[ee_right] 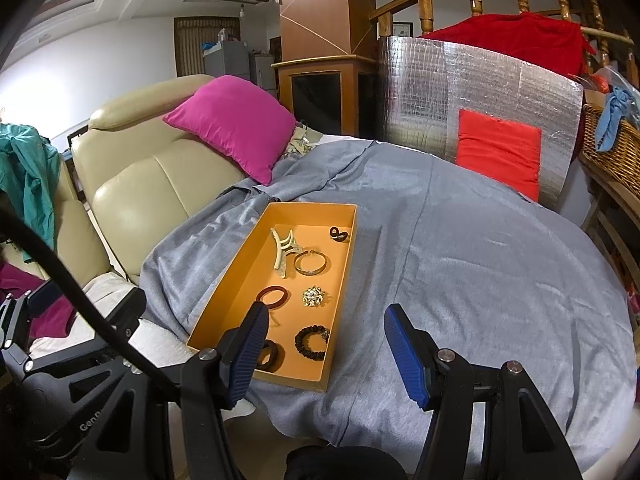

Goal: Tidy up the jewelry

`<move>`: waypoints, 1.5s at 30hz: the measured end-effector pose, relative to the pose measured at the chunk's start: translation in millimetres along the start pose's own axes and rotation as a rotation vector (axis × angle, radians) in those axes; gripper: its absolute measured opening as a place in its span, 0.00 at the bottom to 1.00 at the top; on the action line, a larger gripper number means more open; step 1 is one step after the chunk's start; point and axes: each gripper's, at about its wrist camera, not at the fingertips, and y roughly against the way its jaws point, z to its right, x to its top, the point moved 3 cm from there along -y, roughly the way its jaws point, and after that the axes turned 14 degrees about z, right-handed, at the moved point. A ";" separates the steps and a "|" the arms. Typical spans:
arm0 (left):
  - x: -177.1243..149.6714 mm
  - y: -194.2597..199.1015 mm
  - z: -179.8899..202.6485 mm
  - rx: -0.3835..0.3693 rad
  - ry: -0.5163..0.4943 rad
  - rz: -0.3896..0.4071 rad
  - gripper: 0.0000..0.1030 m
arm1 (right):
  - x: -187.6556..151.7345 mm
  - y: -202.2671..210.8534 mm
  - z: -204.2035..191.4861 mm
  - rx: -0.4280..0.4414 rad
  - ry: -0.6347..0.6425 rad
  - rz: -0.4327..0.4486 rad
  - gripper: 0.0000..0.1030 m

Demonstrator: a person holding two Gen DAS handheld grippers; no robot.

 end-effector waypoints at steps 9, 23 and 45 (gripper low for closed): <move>9.3 14.8 -5.4 0.016 -0.004 0.032 0.90 | 5.6 16.7 3.2 -0.002 0.000 0.018 0.62; 6.6 6.2 23.4 -0.010 -0.043 0.004 0.90 | -5.0 -8.0 31.2 -0.016 -0.060 -0.045 0.64; -17.4 -35.4 37.0 -0.048 -0.049 -0.084 0.90 | -15.4 -53.6 34.4 -0.031 -0.058 -0.090 0.64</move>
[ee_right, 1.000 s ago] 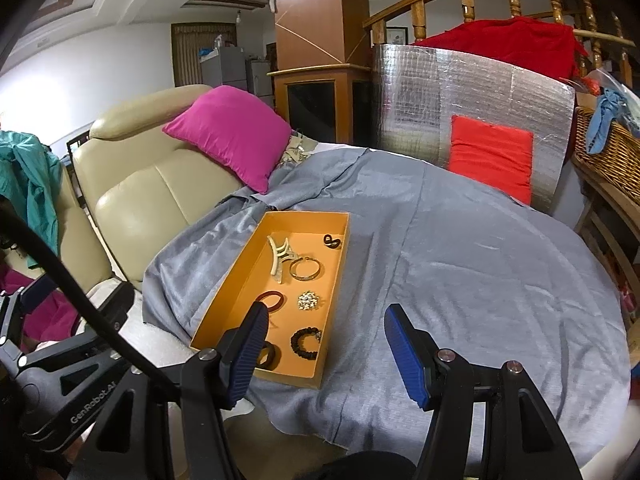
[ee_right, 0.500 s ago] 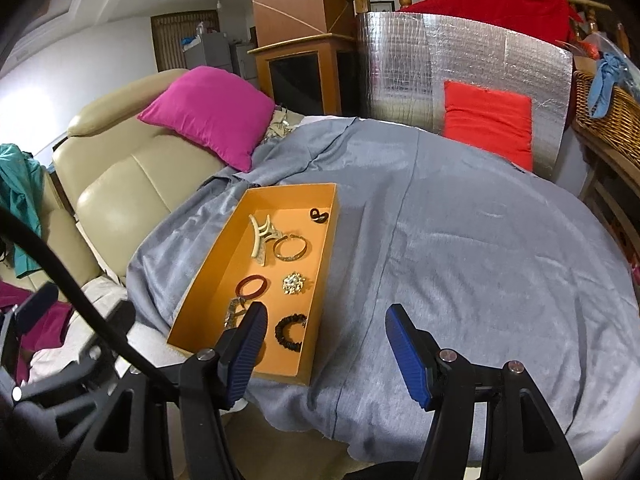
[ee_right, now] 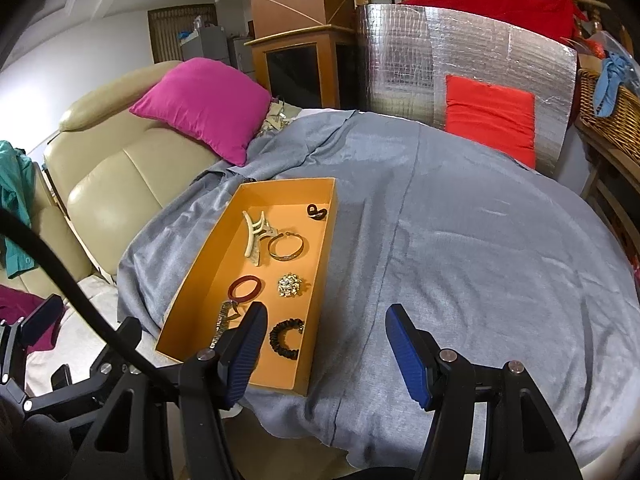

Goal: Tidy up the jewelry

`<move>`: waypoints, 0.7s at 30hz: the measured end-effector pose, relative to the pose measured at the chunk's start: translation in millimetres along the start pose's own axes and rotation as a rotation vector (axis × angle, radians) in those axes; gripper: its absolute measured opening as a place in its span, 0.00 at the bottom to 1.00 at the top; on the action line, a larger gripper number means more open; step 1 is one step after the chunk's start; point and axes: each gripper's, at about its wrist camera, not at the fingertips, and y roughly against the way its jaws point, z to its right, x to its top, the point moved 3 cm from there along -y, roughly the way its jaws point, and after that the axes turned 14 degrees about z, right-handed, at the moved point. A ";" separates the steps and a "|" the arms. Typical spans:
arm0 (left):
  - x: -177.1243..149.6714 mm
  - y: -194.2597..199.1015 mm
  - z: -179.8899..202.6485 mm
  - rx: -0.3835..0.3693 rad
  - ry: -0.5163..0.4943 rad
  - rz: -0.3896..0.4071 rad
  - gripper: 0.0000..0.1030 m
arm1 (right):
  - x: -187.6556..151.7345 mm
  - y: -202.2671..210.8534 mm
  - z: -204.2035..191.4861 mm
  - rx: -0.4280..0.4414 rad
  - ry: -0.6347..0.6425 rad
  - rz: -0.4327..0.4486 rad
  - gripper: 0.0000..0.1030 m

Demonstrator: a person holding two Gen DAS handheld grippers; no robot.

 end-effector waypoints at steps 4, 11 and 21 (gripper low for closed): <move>-2.9 -4.7 -7.4 0.004 0.011 -0.008 0.90 | -0.5 -3.0 -9.0 0.005 0.012 -0.003 0.64; -4.5 -7.5 -19.5 0.007 0.036 -0.008 0.90 | 1.3 -5.2 -22.2 0.009 0.025 0.002 0.64; -6.8 -13.0 -31.3 0.015 0.058 -0.017 0.90 | 2.8 -10.2 -37.0 0.014 0.039 0.000 0.64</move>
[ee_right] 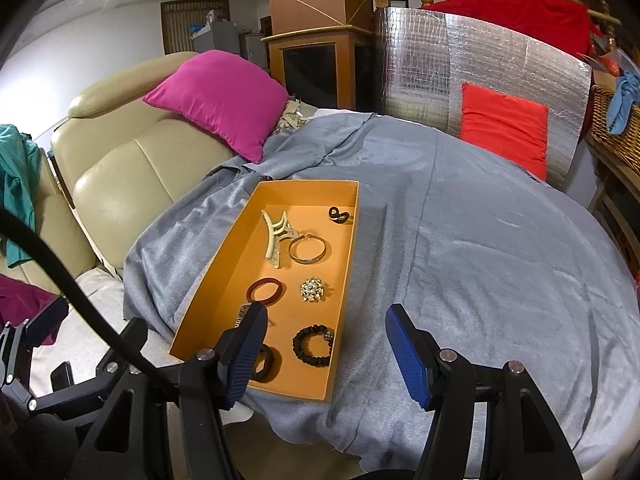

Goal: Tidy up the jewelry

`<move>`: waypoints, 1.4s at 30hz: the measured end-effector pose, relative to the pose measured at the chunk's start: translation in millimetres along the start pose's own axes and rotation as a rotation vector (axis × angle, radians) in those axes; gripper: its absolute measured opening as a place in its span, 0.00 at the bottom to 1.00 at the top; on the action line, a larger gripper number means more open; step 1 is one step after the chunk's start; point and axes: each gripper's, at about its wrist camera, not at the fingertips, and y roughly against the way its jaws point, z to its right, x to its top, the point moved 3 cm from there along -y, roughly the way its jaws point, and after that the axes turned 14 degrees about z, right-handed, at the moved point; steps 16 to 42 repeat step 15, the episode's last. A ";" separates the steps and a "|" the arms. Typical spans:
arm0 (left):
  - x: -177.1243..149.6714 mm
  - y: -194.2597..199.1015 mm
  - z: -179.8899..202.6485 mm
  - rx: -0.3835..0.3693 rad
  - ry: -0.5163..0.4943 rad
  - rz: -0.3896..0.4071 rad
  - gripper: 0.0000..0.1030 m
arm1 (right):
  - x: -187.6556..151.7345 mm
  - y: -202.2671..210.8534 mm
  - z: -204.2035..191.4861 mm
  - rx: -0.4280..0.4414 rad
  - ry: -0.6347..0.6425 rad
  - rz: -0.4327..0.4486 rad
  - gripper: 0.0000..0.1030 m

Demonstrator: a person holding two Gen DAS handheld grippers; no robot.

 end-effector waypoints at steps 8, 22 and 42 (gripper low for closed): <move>0.5 -4.8 -9.4 0.018 0.006 0.000 0.90 | -0.9 -4.6 -6.0 0.008 0.004 -0.008 0.64; -0.5 -3.9 -9.5 0.015 -0.002 0.002 0.90 | -2.5 -9.5 -6.1 0.016 -0.009 -0.016 0.64; -0.5 -3.9 -9.5 0.015 -0.002 0.002 0.90 | -2.5 -9.5 -6.1 0.016 -0.009 -0.016 0.64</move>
